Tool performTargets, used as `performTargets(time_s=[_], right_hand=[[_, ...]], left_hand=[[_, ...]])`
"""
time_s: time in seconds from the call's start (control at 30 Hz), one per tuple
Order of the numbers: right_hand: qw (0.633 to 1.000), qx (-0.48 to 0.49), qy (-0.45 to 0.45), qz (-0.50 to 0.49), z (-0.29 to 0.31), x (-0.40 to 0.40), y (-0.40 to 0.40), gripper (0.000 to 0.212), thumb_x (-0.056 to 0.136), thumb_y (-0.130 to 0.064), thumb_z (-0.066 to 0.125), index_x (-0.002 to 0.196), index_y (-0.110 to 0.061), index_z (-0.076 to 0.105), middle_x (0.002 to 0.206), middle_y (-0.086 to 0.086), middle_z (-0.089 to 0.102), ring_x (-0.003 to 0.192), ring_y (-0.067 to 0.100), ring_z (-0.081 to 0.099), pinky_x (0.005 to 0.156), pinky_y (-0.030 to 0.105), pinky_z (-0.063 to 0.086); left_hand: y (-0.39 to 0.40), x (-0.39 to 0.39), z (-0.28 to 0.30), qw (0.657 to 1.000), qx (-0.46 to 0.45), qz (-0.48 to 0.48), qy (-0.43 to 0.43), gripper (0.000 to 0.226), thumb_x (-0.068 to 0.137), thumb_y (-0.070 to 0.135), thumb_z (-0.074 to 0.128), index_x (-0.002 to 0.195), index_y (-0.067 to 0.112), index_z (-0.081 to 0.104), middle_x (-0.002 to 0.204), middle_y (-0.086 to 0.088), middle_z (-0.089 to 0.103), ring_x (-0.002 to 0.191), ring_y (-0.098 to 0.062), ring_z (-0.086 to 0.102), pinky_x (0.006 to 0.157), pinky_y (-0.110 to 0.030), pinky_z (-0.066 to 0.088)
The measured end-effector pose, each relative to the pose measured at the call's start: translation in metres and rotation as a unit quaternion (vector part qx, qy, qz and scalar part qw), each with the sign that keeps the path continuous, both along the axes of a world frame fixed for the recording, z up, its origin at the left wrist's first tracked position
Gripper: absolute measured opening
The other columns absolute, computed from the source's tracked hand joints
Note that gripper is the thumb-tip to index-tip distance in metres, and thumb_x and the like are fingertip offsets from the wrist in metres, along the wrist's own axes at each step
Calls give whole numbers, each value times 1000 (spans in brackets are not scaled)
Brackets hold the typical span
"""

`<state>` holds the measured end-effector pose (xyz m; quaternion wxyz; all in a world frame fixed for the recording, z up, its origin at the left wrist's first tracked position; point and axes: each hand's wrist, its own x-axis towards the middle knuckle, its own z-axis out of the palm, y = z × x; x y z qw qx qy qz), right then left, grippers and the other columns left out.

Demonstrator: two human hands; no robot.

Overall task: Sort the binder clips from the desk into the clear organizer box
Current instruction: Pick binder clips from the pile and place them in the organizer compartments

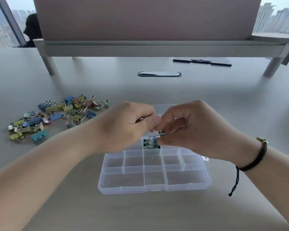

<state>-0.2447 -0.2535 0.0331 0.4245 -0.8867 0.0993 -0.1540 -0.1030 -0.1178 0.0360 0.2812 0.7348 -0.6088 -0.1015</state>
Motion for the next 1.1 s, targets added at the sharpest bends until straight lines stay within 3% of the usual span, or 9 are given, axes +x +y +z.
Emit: performTargets(time_s=[0.1, 0.2, 0.37, 0.6, 0.87, 0.93, 1.0, 1.1], right_hand=[[1000, -8, -23, -13, -1, 2, 0, 22, 63, -14, 91, 73, -24, 74, 69, -4, 71, 64, 20, 70, 66, 35, 59], [1000, 9, -19, 4, 0, 1, 1, 20, 62, -13, 91, 71, -20, 74, 65, -5, 72, 58, 12, 68, 60, 24, 56], [999, -18, 31, 16, 6, -3, 8, 16, 63, -19, 90, 68, -20, 76, 63, -9, 72, 46, -1, 55, 49, 5, 36], [997, -62, 49, 18, -1, -3, 16, 12, 65, -24, 88, 65, -27, 77, 59, -17, 67, 53, 0, 55, 52, 8, 36], [998, -57, 40, 11, -3, -1, 19, 12, 63, -24, 89, 63, -24, 77, 66, -10, 73, 49, 2, 52, 51, 8, 34], [998, -50, 34, 8, -2, -1, 18, 13, 63, -29, 88, 63, -24, 77, 69, -9, 74, 49, 3, 51, 52, 11, 34], [999, -41, 26, 5, -2, -2, 16, 18, 60, -39, 86, 64, -25, 76, 71, -7, 75, 49, 7, 50, 51, 28, 41], [999, -25, 21, 5, -3, 0, 15, 23, 56, -43, 86, 64, -24, 76, 71, -6, 76, 56, 25, 56, 56, 38, 50]], left_hand=[[13, 2, -7, 999, 39, -16, 8, 29, 91, 52, 45, 86, 29, 63, 51, 7, 49, 42, -7, 37, 45, -16, 30], [19, 3, -9, 997, 73, -27, -23, 22, 90, 52, 46, 91, 36, 61, 56, 5, 54, 43, -8, 39, 46, -24, 35], [22, 0, -6, 995, 60, -31, -70, 13, 91, 43, 51, 90, 35, 62, 59, 4, 58, 46, -16, 48, 48, -31, 41], [23, -4, -6, 989, 79, -13, -121, 14, 86, 49, 52, 90, 38, 59, 63, 5, 55, 56, -7, 50, 45, -18, 32], [21, -3, -8, 995, 73, -12, -74, 10, 85, 44, 59, 89, 36, 62, 65, 5, 56, 54, -4, 50, 51, -15, 38], [21, -2, -8, 995, 73, -18, -60, 9, 87, 44, 61, 89, 36, 63, 65, 4, 57, 53, -5, 49, 51, -16, 39], [21, -2, -8, 996, 72, -22, -54, 10, 87, 45, 61, 90, 36, 64, 65, 4, 57, 55, -6, 51, 53, -17, 41], [21, -2, -8, 996, 69, -23, -52, 9, 86, 44, 62, 90, 36, 65, 66, 6, 57, 59, -5, 52, 55, -16, 41]])
